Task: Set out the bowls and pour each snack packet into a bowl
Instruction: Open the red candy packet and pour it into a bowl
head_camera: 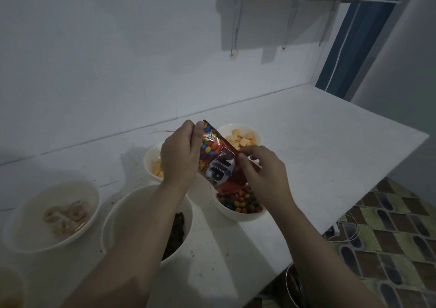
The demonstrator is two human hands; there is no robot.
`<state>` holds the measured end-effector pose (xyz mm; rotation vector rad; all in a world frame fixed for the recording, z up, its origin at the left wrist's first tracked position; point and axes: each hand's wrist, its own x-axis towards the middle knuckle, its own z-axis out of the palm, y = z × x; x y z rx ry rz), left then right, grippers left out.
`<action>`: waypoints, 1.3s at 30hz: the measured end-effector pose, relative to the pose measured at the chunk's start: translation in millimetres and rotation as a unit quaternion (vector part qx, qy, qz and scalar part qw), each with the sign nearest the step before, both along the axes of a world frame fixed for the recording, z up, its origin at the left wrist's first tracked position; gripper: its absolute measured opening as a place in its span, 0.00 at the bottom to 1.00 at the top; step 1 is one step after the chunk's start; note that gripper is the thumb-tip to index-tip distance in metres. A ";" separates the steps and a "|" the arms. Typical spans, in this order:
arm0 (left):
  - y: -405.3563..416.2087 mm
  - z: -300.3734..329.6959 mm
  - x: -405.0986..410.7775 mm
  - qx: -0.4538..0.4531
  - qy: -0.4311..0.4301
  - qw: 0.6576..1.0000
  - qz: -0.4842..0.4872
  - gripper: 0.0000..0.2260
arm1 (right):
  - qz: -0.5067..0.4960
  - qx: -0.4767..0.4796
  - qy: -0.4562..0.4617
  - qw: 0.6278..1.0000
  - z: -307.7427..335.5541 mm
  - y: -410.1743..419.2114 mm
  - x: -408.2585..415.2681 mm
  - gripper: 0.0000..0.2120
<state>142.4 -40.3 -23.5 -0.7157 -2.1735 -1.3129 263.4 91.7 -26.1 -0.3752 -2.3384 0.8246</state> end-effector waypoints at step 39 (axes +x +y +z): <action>41.1 -5.5 56.6 0.161 -0.382 0.873 -0.256 0.17 | 0.060 -0.420 0.062 0.904 -8.3 3.6 20.2 0.15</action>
